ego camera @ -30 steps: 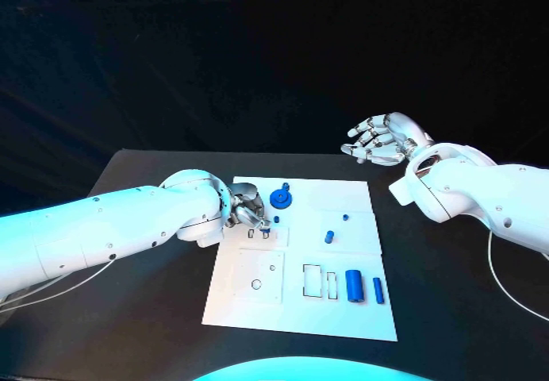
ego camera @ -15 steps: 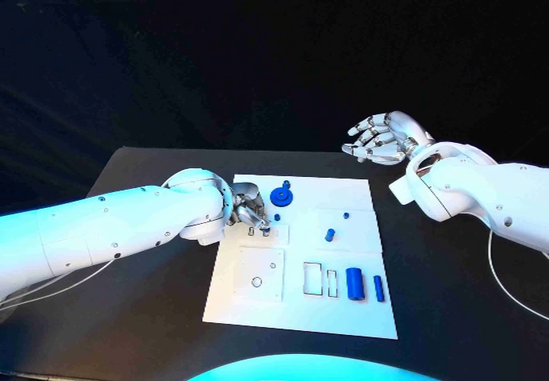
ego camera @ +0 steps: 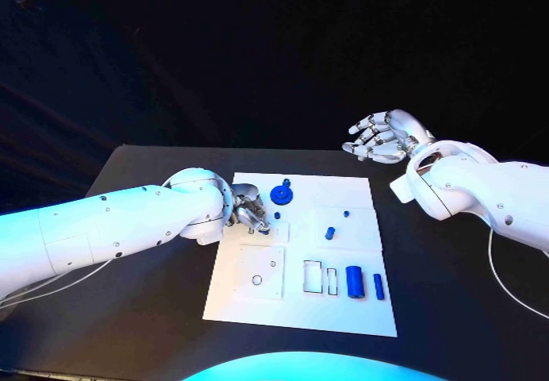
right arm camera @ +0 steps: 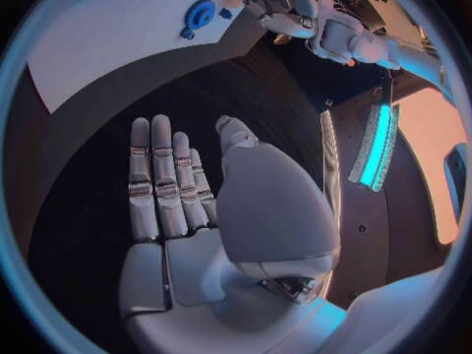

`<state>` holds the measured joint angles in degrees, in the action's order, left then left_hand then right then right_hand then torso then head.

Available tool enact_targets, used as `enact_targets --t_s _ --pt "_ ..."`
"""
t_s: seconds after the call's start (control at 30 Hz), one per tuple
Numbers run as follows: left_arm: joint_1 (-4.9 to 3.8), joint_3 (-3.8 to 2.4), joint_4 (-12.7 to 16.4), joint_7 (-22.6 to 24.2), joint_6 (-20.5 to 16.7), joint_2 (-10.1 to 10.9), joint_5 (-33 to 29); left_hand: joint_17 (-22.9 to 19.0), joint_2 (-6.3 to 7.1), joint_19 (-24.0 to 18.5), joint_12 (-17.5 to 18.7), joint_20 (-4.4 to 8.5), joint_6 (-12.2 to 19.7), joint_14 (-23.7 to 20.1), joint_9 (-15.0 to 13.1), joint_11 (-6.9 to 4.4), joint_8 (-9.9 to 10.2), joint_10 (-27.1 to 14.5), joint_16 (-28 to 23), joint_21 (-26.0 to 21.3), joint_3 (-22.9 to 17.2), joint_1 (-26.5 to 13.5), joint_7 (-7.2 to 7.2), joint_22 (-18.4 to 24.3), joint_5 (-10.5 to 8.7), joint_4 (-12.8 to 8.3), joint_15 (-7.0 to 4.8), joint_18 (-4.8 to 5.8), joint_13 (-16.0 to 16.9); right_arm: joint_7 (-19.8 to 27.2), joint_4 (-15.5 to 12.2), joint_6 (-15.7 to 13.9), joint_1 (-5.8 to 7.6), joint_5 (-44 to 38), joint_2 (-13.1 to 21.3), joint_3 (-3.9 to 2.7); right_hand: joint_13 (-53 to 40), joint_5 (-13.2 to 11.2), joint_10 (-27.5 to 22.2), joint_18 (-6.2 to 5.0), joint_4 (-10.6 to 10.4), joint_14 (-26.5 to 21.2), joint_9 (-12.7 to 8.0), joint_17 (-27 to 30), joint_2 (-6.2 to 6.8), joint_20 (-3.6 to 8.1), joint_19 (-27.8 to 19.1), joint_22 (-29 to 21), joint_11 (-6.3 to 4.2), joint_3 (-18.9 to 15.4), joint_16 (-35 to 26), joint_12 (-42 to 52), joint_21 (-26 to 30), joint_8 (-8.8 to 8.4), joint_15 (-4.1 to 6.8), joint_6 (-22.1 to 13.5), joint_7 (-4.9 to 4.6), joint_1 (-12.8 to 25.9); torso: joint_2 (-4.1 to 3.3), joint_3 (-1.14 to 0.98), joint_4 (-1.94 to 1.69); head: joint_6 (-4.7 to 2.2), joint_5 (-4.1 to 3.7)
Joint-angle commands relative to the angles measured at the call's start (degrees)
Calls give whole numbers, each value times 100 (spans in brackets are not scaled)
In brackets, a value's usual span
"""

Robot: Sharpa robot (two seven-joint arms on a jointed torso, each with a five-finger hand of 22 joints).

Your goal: Assemble the parts on the task board

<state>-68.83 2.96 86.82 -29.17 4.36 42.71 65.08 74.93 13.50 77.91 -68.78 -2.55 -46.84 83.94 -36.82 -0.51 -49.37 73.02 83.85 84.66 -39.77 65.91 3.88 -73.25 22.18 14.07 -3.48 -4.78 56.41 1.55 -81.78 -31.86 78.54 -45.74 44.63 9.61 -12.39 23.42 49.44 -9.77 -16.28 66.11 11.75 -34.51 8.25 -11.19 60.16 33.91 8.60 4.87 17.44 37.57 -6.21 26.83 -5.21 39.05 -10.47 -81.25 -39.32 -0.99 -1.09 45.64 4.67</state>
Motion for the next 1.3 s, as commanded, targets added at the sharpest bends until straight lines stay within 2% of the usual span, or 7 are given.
enact_targets --t_s 0.03,0.87,1.1,1.3 --pt "6 5 -2 -7 167 -21 95 545 -34 41 -15 -1 -43 366 6 -11 -17 33 4 33 -1356 -41 -7 -3 39 -1366 -52 117 -4 58 -2 43 -6 -36 -4 -1 7 -11 -6 -61 0 -29 -9 9 7 -18 -10 -9 32 32 -38 -39 32 40 2 -41 -274 -46 3 -2 0 10 22" --pt "45 18 1 5 75 -28 164 552 -35 43 -29 3 -51 368 -19 -16 -30 52 10 34 -1359 -74 -14 -6 71 -1359 -56 117 20 67 -7 38 -16 -36 4 -1 10 -9 -4 -62 -1 -28 -9 9 7 -18 -8 -12 31 37 -40 -38 33 41 2 -41 -274 -54 1 -6 0 10 25" --pt "45 18 -35 -6 195 -56 46 595 -45 42 -63 8 -70 381 -63 -31 -58 100 42 33 -1342 -146 -36 -8 69 -1329 -65 118 70 65 -8 43 -16 -36 5 -1 10 -9 -4 -62 -1 -28 -9 9 7 -18 -8 -12 31 37 -40 -38 33 41 2 -41 -274 -54 0 -7 2 23 23" --pt "44 18 -71 -16 299 -84 -71 700 -104 111 -125 25 -108 409 -134 -69 -91 192 117 60 -1302 -265 -85 -107 58 -1265 -93 139 154 66 -20 46 -16 -36 5 -1 29 -2 2 -63 -10 -22 -13 14 14 -18 -1 -27 30 57 -48 -39 37 50 3 -38 -273 -76 0 -10 4 30 25"
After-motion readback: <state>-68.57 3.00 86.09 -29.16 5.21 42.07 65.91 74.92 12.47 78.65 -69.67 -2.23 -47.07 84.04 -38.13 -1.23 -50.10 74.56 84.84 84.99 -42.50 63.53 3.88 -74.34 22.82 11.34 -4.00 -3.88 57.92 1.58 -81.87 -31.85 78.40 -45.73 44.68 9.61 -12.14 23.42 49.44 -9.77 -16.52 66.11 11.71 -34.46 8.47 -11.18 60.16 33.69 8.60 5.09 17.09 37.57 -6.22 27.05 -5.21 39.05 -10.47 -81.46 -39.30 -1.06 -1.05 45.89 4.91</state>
